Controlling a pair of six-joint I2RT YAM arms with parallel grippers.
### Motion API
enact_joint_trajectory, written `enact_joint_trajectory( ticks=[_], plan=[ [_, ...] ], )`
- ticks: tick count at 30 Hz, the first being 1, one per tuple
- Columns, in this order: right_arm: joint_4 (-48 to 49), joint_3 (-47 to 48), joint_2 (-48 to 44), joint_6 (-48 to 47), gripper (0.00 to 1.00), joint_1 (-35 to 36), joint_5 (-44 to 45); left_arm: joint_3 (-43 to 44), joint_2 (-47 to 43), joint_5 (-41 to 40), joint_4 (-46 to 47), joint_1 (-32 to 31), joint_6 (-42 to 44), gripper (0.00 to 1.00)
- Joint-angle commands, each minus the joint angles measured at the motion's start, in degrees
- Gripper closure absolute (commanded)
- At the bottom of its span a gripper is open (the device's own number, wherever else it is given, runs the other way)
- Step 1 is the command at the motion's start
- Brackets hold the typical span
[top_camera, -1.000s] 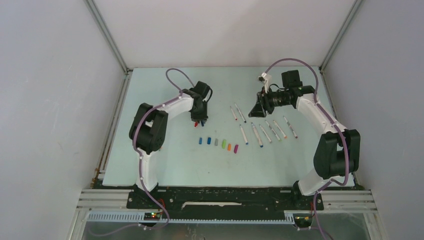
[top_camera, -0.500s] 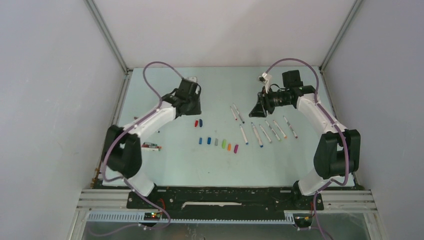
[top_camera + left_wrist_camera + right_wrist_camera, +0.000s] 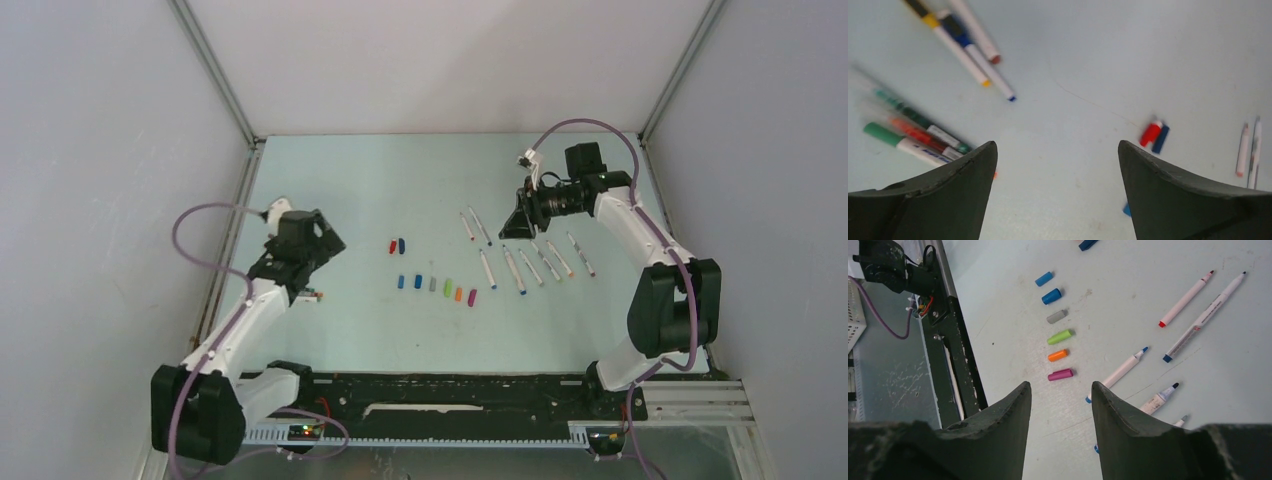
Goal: Open the pen caps
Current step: Pick up the pen from the center of the board.
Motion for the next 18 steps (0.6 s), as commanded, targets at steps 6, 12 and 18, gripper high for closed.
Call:
enact_joint_trajectory(
  ticks=[6,12,18],
  plan=[
    [-3.3,2.9,1.6,-3.0,0.49,-0.2,-3.1,2.6,6.1,6.3,2.4,18.1,-4.4,0.09],
    [-3.5,3.0,1.7,-3.2,0.49,-0.3,-3.1,14.8,19.8,9.0,-4.3,23.6,-4.4,0.24],
    [-3.9,3.1,1.8,-3.6,0.49,-0.3,-3.2,30.0,31.6,1.9,-15.2,24.8,-4.0,0.37]
  ],
)
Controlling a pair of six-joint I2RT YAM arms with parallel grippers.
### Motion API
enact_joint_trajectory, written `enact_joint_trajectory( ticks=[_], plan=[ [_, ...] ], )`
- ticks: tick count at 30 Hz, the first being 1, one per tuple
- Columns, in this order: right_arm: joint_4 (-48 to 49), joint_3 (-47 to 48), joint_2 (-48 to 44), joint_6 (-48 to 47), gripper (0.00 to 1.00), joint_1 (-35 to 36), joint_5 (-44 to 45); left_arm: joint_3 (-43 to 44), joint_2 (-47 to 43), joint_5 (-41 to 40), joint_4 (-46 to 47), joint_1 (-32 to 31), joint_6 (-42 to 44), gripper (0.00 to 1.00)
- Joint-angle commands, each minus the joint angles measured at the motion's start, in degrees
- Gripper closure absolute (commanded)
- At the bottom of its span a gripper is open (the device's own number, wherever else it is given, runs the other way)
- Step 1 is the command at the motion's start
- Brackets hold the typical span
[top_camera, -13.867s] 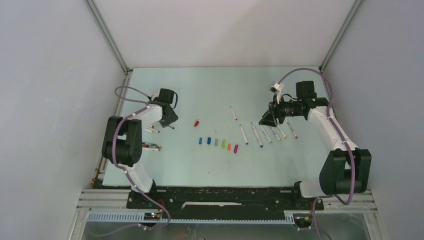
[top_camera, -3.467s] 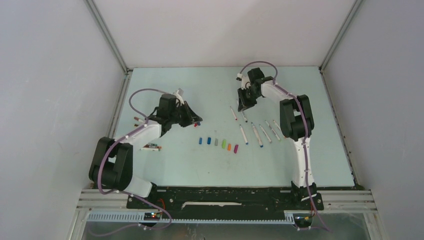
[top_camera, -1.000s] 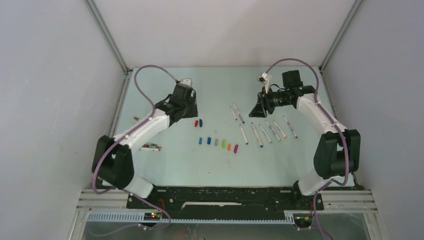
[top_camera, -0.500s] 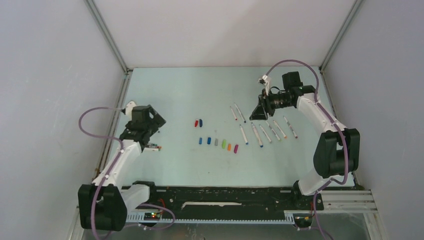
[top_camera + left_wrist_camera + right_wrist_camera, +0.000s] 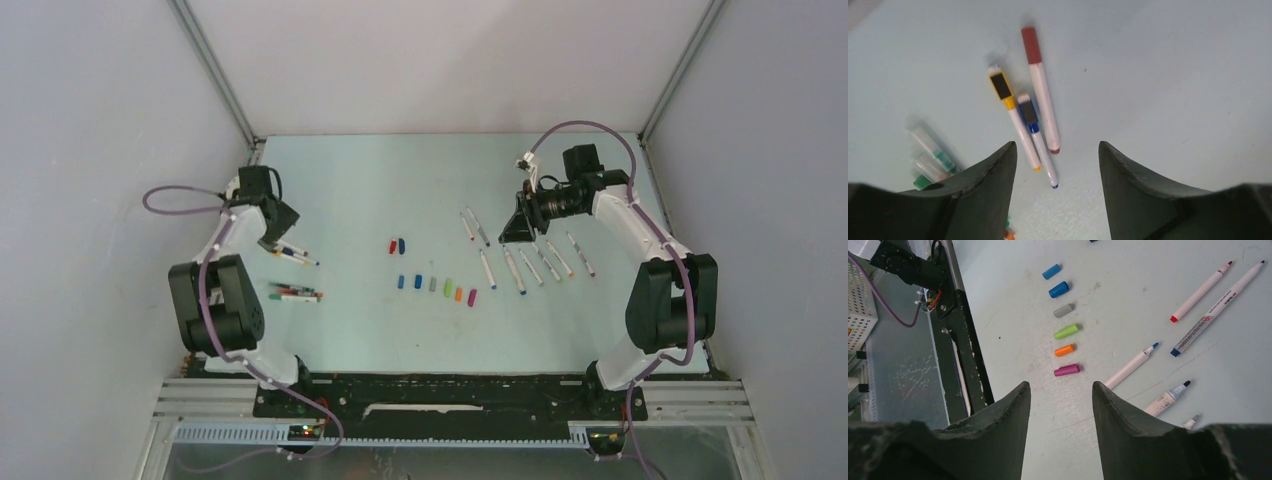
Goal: Open the pen caps
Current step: Pick up the pen from the center of the board.
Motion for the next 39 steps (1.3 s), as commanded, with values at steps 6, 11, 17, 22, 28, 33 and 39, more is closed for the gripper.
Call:
enact_joint_trajectory(
  ticks=[6,11,17,22,28,33,39],
  plan=[
    [-1.6,3.2,0.9,-1.8,0.49,-0.3,-2.1,18.9,13.9,-3.8,-10.9,2.2,1.0,0.44],
    [-2.1,3.4,1.0,-2.2,0.48,-0.5,-2.0,23.2,19.3,-1.5,-11.1,3.2,1.5,0.50],
    [-2.6,3.6,1.4,-2.4,0.48,-0.6,-2.2,23.8,22.6,-0.2,-10.7,4.1,2.1,0.52],
    [-2.7,3.6,1.5,-2.5,0.48,-0.7,-2.3,23.8,24.6,0.0,-10.3,5.0,2.6,0.57],
    [-2.7,3.6,1.6,-2.5,0.48,-0.8,-2.4,25.1,25.8,0.8,-11.6,5.1,3.0,0.62],
    [-2.8,3.8,1.6,-2.5,0.48,-0.8,-2.5,25.3,26.4,1.7,-13.3,5.1,3.1,0.69],
    [-3.4,4.1,1.5,-2.9,0.48,-1.0,-2.8,24.4,27.3,4.1,-12.7,4.7,3.5,0.76]
  ],
)
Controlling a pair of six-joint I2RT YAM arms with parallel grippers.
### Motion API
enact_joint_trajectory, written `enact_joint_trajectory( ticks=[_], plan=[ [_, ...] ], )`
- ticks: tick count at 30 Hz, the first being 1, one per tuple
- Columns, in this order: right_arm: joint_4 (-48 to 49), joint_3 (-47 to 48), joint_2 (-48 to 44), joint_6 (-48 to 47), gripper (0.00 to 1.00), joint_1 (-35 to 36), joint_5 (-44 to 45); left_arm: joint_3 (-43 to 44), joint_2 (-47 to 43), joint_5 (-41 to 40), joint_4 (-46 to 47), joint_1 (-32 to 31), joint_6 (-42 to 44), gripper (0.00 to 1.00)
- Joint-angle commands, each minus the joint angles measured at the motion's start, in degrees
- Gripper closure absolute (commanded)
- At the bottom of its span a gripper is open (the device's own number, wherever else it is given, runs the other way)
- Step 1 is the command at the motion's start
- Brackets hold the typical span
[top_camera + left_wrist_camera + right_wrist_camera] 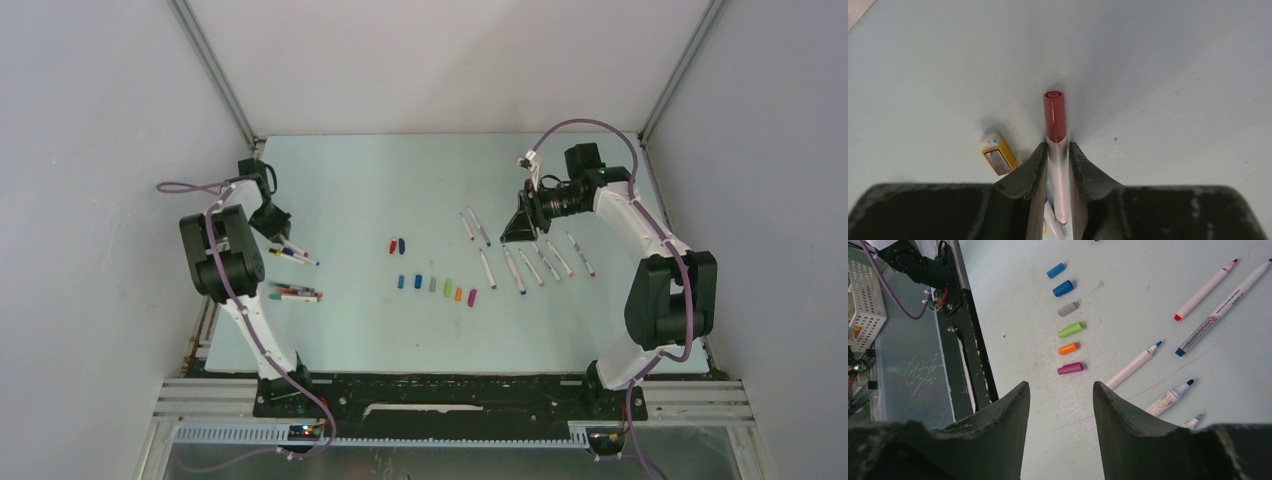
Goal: Open the pen caps
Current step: Pick up the pen from the center of the board.
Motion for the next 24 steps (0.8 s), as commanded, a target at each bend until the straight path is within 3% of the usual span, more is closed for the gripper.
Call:
enact_joint_trajectory(
  ticks=[1,15,24],
  plan=[
    [-0.6,2.5,0.3,-1.3,0.48,-0.5,-1.7,2.1,1.2,3.1,-0.1,-0.3,1.4,0.77],
    [-0.7,2.5,0.0,-1.4,0.48,-1.5,-2.2,7.2,4.0,7.8,0.3,-6.5,4.7,0.77],
    [-1.0,2.6,-0.2,-1.6,0.48,-2.0,-2.6,5.6,2.3,3.6,-2.6,-12.7,7.0,0.74]
  ],
)
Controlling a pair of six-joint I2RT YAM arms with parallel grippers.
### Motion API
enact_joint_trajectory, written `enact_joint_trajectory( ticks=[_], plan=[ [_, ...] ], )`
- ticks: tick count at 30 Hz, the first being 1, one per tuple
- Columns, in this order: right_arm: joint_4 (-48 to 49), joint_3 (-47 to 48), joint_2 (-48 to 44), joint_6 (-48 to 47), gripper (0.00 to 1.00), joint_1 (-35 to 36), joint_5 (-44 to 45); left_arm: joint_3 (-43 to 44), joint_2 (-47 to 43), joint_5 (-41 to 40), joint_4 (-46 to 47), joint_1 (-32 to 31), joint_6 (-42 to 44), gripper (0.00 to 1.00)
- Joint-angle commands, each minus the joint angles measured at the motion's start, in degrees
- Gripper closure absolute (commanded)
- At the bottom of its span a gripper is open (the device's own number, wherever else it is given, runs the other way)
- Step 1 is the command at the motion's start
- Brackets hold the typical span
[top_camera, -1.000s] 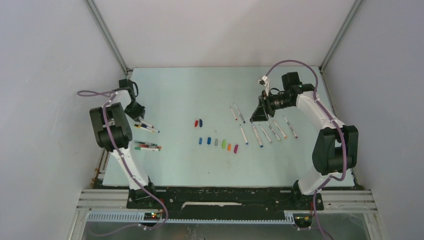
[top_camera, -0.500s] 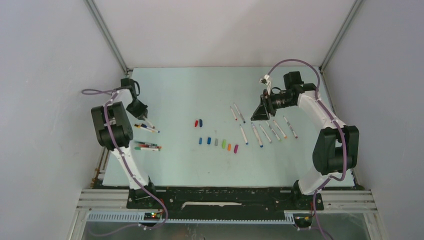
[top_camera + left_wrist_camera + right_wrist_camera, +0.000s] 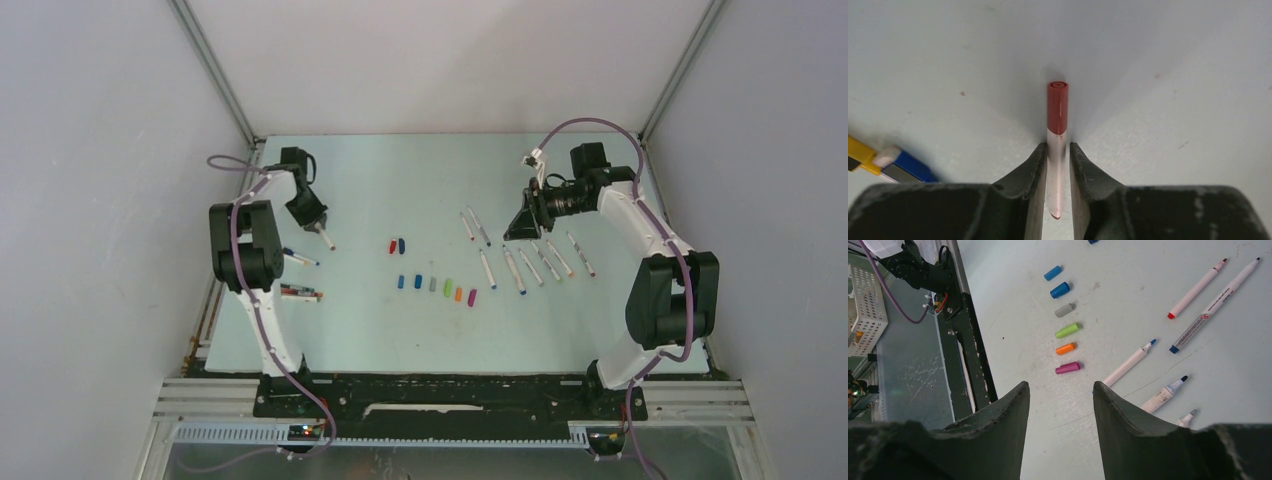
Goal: Open the pen caps
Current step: Pick up the pen from the center of the board.
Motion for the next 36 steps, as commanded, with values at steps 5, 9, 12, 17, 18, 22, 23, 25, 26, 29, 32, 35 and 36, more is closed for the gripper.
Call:
enact_joint_trajectory(
  ticks=[5,9,12,17,18,22,23,25,26,29,32,35,36],
  plan=[
    [-0.8,2.4,-0.3,-1.3,0.48,-0.4,-1.8,-1.8,-2.8,-3.3,-2.3,-3.1,2.2,0.70],
    [-1.0,2.5,-0.4,-1.3,0.47,-0.5,-2.0,-1.8,-2.8,-2.9,-3.2,-3.1,3.1,0.70],
    [-0.9,2.5,-0.5,-1.3,0.47,-0.6,-2.2,-0.4,-2.0,-2.5,-4.6,-3.1,3.8,0.71],
    [-1.1,2.6,-0.6,-1.3,0.47,-0.9,-2.4,0.2,-1.5,-2.1,-5.1,-3.1,4.6,0.79],
    [-1.0,2.7,-0.6,-1.3,0.47,-1.0,-2.4,0.4,-1.5,-2.0,-5.1,-3.1,4.7,0.81],
    [-1.1,2.6,-0.8,-1.3,0.47,-1.0,-2.7,0.3,-1.5,-1.9,-4.5,-3.1,5.2,0.90],
    [-1.1,2.6,-0.7,-1.3,0.47,-0.9,-2.7,-0.2,-1.8,-1.9,-4.0,-3.1,5.2,0.92],
    [-1.4,2.6,-0.7,-1.3,0.47,-1.0,-2.9,-1.4,-2.7,-1.5,-2.8,-3.2,5.6,0.94],
    [-1.5,2.6,-0.7,-1.4,0.47,-1.0,-3.2,-2.0,-3.3,-1.1,-2.4,-3.2,5.8,0.95],
    [-3.5,2.7,-0.5,-3.7,0.47,-0.8,-5.1,-4.3,-5.6,-0.6,-1.2,-4.0,6.8,0.95],
    [-5.5,3.2,-0.5,-6.0,0.46,0.5,-5.9,-7.1,-8.0,0.2,-0.3,-5.8,7.6,0.95],
    [-6.4,3.3,-0.7,-7.5,0.46,2.4,-5.8,-10.3,-10.4,1.1,0.4,-7.3,7.7,0.95],
    [-6.4,3.3,-0.6,-7.6,0.46,3.0,-5.8,-11.5,-10.8,1.3,0.5,-7.9,7.7,0.95]
  ],
)
